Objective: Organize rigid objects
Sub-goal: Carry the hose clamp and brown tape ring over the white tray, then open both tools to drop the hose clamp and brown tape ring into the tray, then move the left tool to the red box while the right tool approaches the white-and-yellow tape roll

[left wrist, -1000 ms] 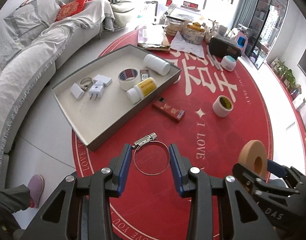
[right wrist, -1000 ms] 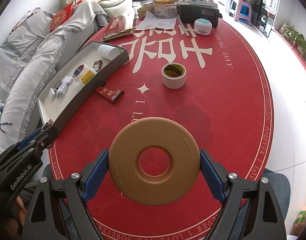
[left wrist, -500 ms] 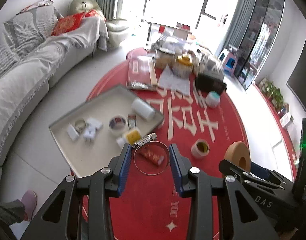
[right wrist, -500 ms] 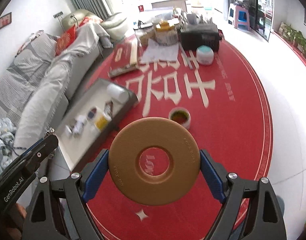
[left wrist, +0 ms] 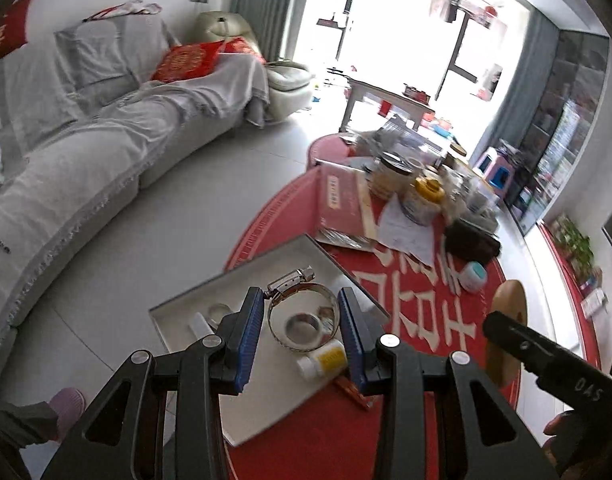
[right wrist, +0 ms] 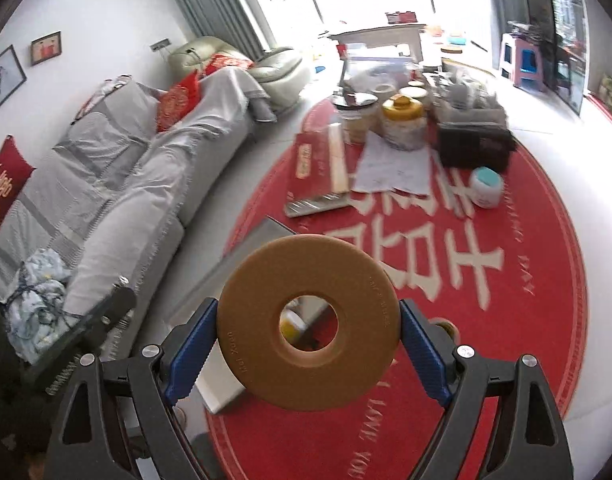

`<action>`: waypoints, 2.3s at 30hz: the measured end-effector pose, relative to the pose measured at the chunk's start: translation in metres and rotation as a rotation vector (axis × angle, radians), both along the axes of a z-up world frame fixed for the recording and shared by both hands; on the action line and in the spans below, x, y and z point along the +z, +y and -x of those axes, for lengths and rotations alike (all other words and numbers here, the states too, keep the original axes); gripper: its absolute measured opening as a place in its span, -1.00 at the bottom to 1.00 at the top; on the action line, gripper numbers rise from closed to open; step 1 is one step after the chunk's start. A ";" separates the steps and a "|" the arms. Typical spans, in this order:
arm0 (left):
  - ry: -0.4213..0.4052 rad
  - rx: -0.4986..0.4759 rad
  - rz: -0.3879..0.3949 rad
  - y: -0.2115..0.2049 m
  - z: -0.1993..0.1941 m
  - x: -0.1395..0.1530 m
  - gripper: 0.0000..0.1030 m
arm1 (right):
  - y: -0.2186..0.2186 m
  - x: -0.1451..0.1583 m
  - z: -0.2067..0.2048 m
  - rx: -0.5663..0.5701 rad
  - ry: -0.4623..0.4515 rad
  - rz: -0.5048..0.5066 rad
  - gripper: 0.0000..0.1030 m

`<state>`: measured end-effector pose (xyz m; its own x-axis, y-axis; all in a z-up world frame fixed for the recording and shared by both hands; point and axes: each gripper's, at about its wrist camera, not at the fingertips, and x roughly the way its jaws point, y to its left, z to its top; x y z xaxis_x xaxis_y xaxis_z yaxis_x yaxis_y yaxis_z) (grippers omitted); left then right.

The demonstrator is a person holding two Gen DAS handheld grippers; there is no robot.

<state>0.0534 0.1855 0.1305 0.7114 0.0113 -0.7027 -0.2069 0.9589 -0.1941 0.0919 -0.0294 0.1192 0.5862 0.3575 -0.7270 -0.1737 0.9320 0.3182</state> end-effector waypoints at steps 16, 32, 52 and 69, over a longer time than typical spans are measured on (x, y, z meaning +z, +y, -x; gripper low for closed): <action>0.179 0.086 0.002 0.036 -0.046 -0.095 -0.21 | 0.066 -0.074 -0.060 0.108 0.151 0.057 0.71; 0.301 0.087 -0.059 0.037 -0.069 -0.160 -0.21 | 0.100 -0.126 -0.096 0.154 0.221 0.106 0.71; 0.309 0.092 -0.037 0.045 -0.076 -0.182 1.00 | 0.114 -0.156 -0.116 0.174 0.263 0.103 1.00; 0.303 -0.084 -0.053 -0.036 0.007 -0.156 1.00 | -0.033 -0.162 0.007 -0.047 0.279 0.194 1.00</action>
